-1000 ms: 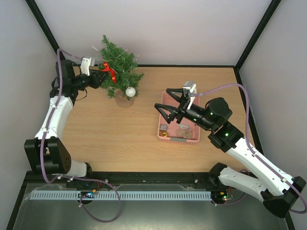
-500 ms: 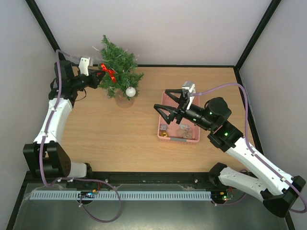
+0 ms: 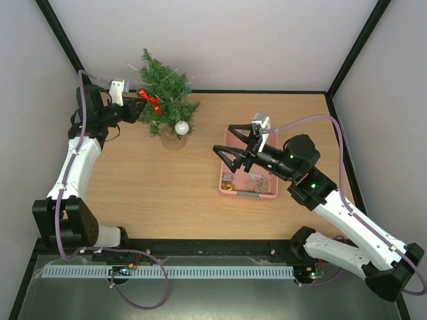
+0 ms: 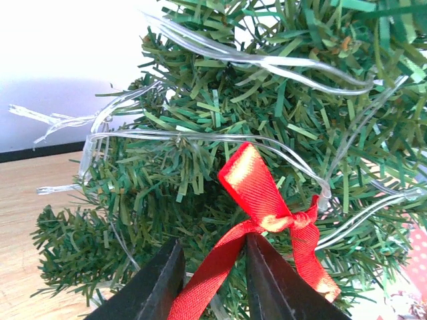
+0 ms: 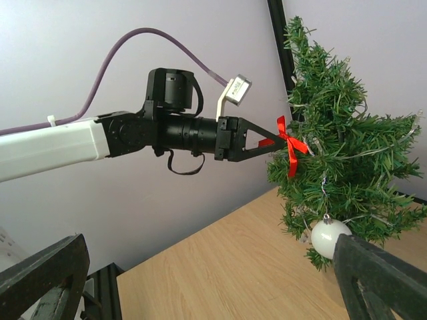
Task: Decorate the small christmas tree
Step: Place the decoration item on the Christmas tree.
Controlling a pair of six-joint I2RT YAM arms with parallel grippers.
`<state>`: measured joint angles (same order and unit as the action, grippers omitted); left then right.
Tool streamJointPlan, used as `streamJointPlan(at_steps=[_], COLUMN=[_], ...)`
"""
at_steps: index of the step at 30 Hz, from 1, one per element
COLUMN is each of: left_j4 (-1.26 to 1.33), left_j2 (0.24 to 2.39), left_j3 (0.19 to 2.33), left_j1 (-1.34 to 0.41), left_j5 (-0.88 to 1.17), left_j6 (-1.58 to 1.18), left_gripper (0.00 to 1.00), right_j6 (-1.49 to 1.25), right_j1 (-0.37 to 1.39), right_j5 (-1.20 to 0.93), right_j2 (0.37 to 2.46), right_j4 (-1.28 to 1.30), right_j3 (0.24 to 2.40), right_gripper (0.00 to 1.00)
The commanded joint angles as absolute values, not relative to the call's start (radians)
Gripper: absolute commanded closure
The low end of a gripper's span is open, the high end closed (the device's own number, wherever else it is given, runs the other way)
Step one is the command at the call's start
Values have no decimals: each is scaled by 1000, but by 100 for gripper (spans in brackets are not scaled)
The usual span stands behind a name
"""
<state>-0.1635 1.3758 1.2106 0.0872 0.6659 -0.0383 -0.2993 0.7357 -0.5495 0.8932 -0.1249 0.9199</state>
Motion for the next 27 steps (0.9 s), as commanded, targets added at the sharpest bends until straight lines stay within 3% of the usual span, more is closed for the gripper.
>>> streamJointPlan(at_steps=[1, 9, 16, 22, 27], left_j4=[-158, -151, -160, -173, -169], left_j2=[1345, 1315, 1308, 1311, 1320], left_j3=[1214, 1209, 1208, 1211, 1214], left_j1=[80, 80, 78, 78, 78], left_j5=[631, 584, 579, 540, 522], left_j6=[-38, -56, -61, -58, -58], left_gripper=[72, 72, 80, 74, 74], right_j6=[-315, -315, -319, -319, -321], right_j1=[742, 742, 742, 742, 742], right_j5=[-575, -577, -576, -577, -578], right_j2=[900, 915, 908, 908, 915], right_j4=[-153, -146, -151, -145, -149], right_j3=[956, 963, 948, 951, 952], right_gripper=[2, 2, 2, 2, 2])
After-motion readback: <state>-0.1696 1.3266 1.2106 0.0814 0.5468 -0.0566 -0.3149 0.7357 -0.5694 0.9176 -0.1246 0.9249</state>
